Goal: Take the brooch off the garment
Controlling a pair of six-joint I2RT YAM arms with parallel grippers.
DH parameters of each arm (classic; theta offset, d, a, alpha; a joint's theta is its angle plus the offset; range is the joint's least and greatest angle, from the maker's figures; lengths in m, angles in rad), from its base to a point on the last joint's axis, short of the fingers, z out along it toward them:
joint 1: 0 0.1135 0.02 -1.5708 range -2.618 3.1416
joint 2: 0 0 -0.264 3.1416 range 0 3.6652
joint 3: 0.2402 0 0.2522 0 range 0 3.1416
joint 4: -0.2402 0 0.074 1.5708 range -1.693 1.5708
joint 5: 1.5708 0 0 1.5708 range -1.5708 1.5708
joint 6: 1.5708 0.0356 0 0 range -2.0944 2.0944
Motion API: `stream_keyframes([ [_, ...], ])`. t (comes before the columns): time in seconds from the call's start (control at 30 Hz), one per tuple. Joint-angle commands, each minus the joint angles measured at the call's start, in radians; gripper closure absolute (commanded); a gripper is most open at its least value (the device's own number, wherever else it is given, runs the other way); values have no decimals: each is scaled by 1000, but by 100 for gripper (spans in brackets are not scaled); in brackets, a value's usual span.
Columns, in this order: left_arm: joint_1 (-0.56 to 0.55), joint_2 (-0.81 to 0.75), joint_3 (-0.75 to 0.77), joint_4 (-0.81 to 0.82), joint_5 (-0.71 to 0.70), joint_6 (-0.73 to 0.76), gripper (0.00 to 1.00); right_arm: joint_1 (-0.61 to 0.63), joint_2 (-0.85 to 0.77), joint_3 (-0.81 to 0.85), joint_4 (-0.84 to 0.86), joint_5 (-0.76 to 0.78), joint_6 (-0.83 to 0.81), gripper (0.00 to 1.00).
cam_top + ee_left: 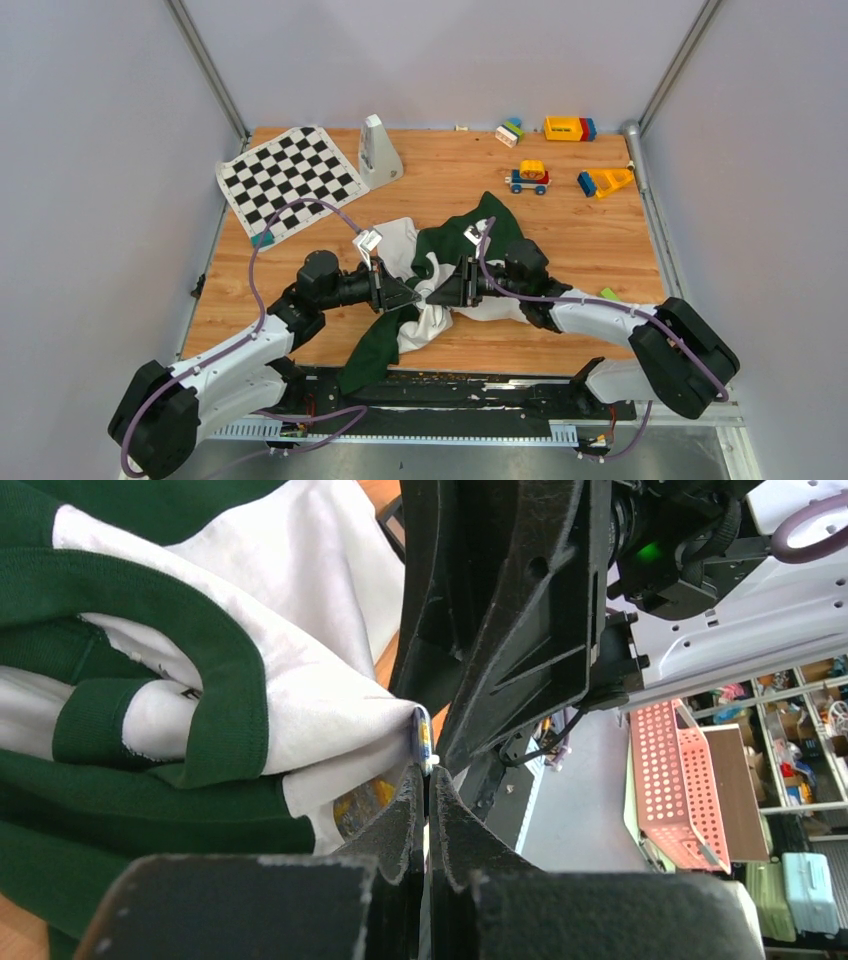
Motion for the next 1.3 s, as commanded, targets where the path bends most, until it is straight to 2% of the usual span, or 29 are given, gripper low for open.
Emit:
stream_keyframes([
  [0.0,-5,-38,63,-35,-3,24,100,6,-64,-6,-18,47,-61,61],
  [0.07,4,-56,64,-69,-24,31,100,6,-90,-21,-39,67,-74,54],
  [0.2,13,-84,75,-159,-72,66,100,6,-126,-43,-48,96,-82,34],
  [0.33,13,-91,92,-224,-104,92,100,7,-118,-43,-34,83,-83,32],
  [0.5,14,-96,116,-302,-153,131,100,15,-73,-30,-21,72,-79,51],
  [0.57,12,-98,126,-330,-169,149,100,18,-55,-25,-14,70,-69,62],
  [0.67,12,-99,135,-390,-195,188,100,18,-43,-4,-13,55,-52,85],
  [0.77,13,-95,136,-430,-217,219,100,19,-75,36,-64,66,-50,98],
  [0.97,12,-95,133,-484,-291,241,100,17,-187,118,-262,115,-105,100],
  [1.13,13,-104,142,-564,-383,232,100,15,-312,172,-454,257,-148,100],
  [1.27,14,-126,187,-693,-483,238,100,10,-369,150,-518,355,-141,100],
])
